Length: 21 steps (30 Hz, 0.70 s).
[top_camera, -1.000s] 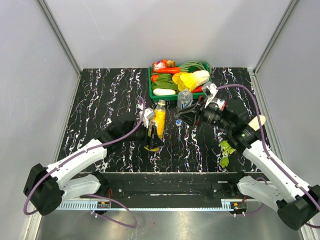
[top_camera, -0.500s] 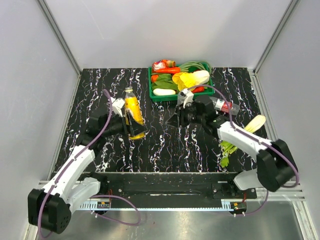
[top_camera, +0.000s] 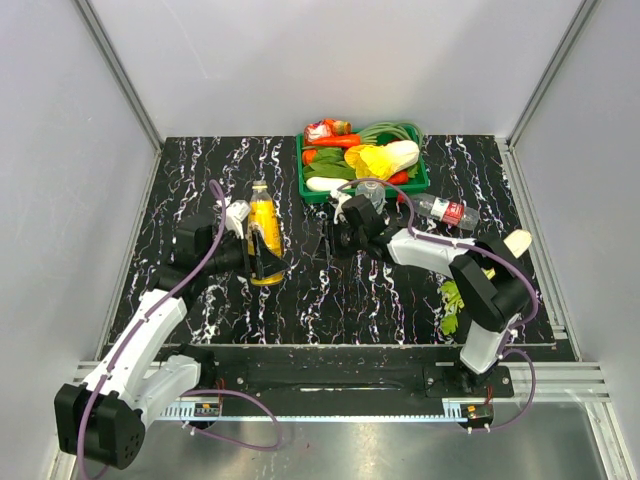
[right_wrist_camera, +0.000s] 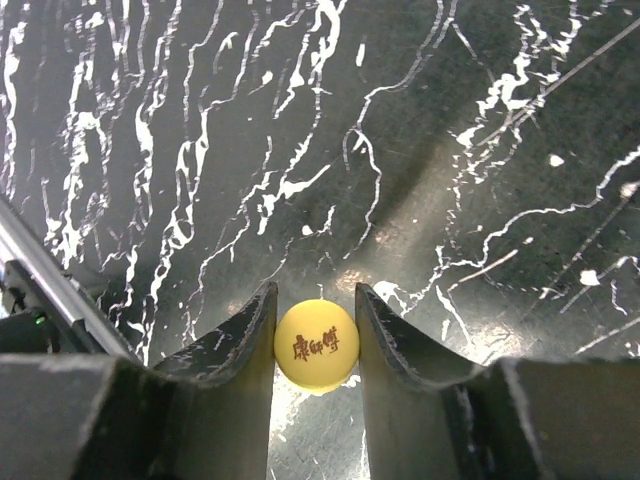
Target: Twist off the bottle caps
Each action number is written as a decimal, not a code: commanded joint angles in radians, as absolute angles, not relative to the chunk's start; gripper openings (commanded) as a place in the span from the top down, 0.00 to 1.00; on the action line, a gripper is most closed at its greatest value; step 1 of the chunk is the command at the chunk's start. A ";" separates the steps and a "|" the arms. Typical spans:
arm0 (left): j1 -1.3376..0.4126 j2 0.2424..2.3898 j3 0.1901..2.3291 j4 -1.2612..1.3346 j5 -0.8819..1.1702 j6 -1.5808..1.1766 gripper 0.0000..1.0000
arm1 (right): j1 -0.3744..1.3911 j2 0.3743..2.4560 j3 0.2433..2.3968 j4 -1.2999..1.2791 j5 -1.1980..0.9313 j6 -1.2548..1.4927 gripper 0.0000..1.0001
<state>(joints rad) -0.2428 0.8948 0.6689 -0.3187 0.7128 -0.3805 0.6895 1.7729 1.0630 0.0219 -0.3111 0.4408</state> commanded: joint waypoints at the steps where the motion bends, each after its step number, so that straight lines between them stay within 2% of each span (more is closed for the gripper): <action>1: -0.236 0.882 0.703 -0.301 0.776 -0.348 1.00 | 0.706 1.767 1.106 -0.020 -0.172 0.456 0.55; 8: -0.238 0.877 0.696 -0.296 0.799 -0.347 1.00 | 0.718 1.689 1.075 -0.011 -0.143 0.436 0.17; 17: -0.238 0.879 0.701 -0.308 0.816 -0.328 1.00 | 0.718 1.543 1.052 -0.017 -0.184 0.436 0.00; 21: -0.238 0.887 0.704 -0.324 0.813 -0.311 1.00 | 0.718 1.462 1.060 -0.032 -0.233 0.437 0.00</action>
<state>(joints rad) -0.2428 0.8944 0.6689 -0.3347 0.7826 -0.3435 0.7090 1.5616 1.0531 -0.0360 -0.1860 0.4454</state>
